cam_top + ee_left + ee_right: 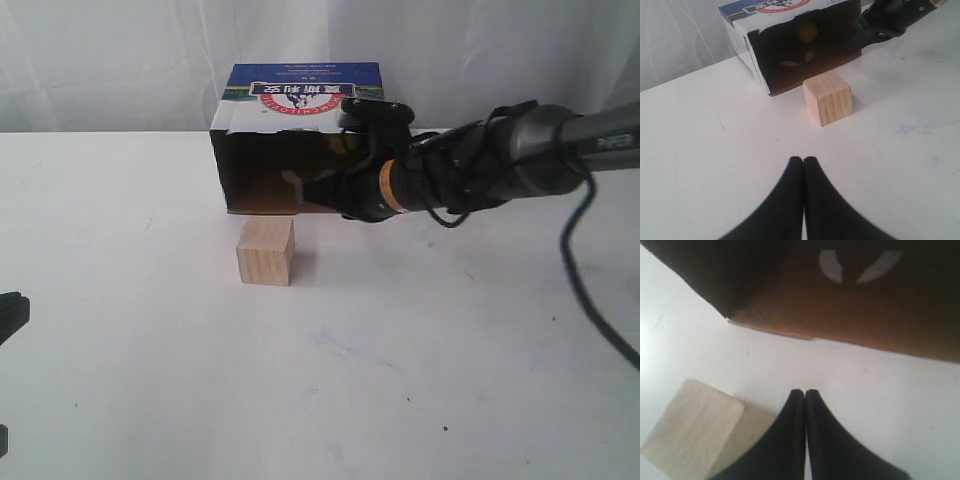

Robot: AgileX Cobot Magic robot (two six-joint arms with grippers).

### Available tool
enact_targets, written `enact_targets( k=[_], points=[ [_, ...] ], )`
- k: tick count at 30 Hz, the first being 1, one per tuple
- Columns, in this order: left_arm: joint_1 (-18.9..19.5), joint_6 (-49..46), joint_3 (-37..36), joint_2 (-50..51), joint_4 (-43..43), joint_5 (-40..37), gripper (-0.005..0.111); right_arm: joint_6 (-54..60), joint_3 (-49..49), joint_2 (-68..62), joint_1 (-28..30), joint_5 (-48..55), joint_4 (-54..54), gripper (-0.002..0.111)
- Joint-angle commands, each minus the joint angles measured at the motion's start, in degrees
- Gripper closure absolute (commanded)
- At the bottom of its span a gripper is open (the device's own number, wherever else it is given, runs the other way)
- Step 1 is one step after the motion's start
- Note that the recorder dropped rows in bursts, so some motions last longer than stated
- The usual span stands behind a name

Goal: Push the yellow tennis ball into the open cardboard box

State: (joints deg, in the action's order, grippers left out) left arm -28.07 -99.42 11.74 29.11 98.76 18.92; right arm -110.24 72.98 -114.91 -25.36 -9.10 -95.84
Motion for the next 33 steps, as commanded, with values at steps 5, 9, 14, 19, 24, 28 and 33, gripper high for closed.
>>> enact_targets(
  k=[5,9,14,19,24,28,33],
  points=[
    [-0.01,0.51,-0.23,-0.47,1.19,-0.57,0.107,71.32,-14.41,19.02,1.11,47.40,-4.10,0.108],
    [-0.01,0.51,-0.23,-0.47,1.19,-0.57,0.107,50.24,-14.28,25.83,4.74,68.84,-1.54,0.108],
    [-0.01,0.51,-0.23,-0.47,1.19,-0.57,0.107,32.84,-22.84,49.37,16.72,19.82,19.22,0.108],
    [-0.01,0.51,-0.23,-0.47,1.19,-2.04,0.107,37.86,-29.53,56.41,21.90,-17.68,26.80,0.108],
    [-0.01,0.51,-0.23,-0.47,1.19,-3.84,0.107,54.88,-27.77,58.24,22.03,-22.65,46.00,0.108],
    [-0.01,0.51,-0.23,-0.47,1.19,-3.61,0.107,67.28,-24.98,71.77,21.91,-19.16,30.02,0.108],
    [-0.01,0.51,-0.23,-0.47,1.19,-3.76,0.107,69.17,-24.83,86.08,21.91,20.21,28.13,0.108]
  ],
)
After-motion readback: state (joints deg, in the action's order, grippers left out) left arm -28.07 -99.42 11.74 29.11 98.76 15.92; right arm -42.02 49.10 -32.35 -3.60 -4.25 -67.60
